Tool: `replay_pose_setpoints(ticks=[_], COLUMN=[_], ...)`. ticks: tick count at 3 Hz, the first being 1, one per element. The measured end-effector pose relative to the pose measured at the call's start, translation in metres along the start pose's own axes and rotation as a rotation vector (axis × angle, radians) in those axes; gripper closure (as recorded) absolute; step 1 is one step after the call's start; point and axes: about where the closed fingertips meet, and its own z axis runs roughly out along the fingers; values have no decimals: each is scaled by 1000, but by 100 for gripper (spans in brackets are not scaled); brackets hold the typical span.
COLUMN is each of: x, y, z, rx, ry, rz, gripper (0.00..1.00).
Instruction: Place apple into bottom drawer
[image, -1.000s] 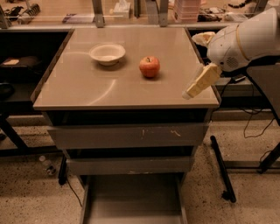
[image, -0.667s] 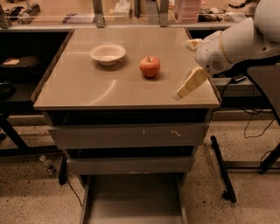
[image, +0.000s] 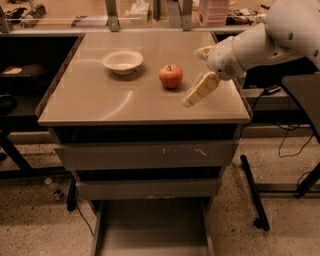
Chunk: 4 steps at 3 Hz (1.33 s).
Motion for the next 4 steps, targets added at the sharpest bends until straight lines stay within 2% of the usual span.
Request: replay_pose_setpoints(ticks=[1,2,3,4], x=[1,8,12,11], y=[-12,-23,-34,-44], z=[24,46,63,76], rx=[-36,-43,-36,-1], ry=[-25,-15,-4,10], rz=[30,49,60,73], gripper=[0,0,0,0])
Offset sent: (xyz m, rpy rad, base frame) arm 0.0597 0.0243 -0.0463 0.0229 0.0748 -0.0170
